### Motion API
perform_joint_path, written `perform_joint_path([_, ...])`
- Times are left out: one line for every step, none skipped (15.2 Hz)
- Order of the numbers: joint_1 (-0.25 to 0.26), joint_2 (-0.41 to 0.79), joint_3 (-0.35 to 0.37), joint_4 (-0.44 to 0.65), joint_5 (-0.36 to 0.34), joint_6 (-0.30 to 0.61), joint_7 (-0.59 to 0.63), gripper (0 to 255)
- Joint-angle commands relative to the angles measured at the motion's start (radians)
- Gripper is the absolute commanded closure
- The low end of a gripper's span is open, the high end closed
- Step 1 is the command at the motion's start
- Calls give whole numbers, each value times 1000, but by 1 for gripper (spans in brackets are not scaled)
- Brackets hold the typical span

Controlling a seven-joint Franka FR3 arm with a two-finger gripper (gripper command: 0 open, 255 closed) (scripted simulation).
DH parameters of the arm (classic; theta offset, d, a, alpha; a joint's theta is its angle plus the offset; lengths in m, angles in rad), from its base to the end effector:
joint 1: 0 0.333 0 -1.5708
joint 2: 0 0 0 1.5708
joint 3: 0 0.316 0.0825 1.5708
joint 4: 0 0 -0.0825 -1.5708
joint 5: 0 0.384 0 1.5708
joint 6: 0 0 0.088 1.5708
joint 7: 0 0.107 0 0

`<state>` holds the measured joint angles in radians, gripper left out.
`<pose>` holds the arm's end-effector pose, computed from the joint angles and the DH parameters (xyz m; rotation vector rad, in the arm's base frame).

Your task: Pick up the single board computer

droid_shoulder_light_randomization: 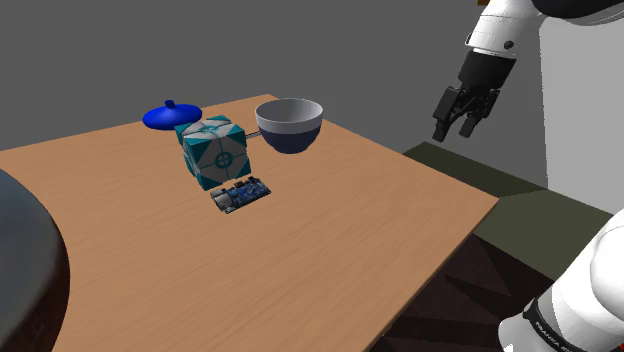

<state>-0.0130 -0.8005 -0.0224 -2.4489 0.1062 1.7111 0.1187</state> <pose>0.3145 -0.0028 0.5641 -3.0065 0.2401 -0.0859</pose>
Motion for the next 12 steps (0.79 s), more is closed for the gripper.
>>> perform_joint_path([0, 0, 0, 0, 0, 0, 0, 0])
perform_joint_path([11, 22, 20, 15, 10, 8, 16, 0])
perform_joint_path([21, 45, 41, 31, 20, 15, 32, 0])
perform_joint_path([30, 69, 61, 48, 28, 22, 48, 0])
perform_joint_path([39, 94, 80, 66, 36, 29, 63, 0])
perform_joint_path([48, 119, 100, 85, 43, 36, 79, 0])
perform_joint_path([55, 144, 119, 105, 49, 42, 95, 0])
perform_joint_path([63, 171, 138, 126, 54, 48, 111, 0])
perform_joint_path([70, 197, 157, 148, 58, 53, 126, 0])
perform_joint_path([76, 225, 176, 170, 61, 58, 142, 0])
perform_joint_path([82, 253, 194, 194, 63, 62, 158, 0])
perform_joint_path([88, 281, 213, 219, 64, 66, 175, 0])
